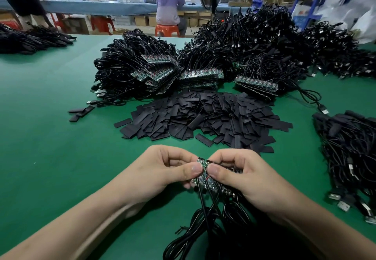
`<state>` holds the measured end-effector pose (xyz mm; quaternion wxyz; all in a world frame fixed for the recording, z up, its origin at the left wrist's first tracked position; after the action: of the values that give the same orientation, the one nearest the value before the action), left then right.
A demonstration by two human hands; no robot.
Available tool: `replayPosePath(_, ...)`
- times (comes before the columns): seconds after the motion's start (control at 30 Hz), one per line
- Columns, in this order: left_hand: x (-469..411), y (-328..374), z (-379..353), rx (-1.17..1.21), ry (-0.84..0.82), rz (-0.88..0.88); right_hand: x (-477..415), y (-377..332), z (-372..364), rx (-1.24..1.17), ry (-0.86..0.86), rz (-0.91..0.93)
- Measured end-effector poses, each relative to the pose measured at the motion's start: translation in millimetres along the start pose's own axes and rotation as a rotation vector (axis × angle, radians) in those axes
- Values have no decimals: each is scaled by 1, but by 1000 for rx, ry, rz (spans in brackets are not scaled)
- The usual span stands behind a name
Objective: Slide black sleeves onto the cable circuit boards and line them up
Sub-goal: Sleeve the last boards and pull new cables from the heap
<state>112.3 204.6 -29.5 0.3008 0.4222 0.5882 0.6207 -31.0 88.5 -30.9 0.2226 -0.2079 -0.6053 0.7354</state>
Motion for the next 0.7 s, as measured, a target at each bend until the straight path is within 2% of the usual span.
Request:
replayPosePath(0.13,0,1,0,43,-36,41,2,0,-2,-147,-22,-66)
replayPosePath(0.2,1,3,1,52,-49,34,3,-1,-1,-144,-19,-104)
replayPosePath(0.3,1,9,6,49,34,-75,3,-1,6,161,55,-52)
replayPosePath(0.37,0,11,9,-4,124,-196,5,-5,7,386,140,66)
replayPosePath(0.43,0,11,9,-78,170,-303,8,-12,0,436,205,191)
replayPosePath(0.5,0,11,6,-150,169,-380,9,-14,-9,399,228,244)
replayPosePath(0.57,0,10,6,-236,182,-463,9,-12,-11,342,211,191)
replayPosePath(0.63,-4,11,16,-445,339,-604,8,-13,-8,204,108,133)
replayPosePath(0.7,-9,13,34,-735,571,-713,9,-20,-4,-74,3,87)
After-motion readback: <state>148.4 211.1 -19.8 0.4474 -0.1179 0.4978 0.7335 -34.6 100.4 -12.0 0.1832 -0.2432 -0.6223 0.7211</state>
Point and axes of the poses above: each hand's wrist, its own x-axis away from the middle knuckle, its own z-axis out of the back of the hand, y = z × x, the point moved 3 cm from there along -x, towards the middle knuckle, and after that the axes turned 12 degrees about y, right-handed, at the moved point
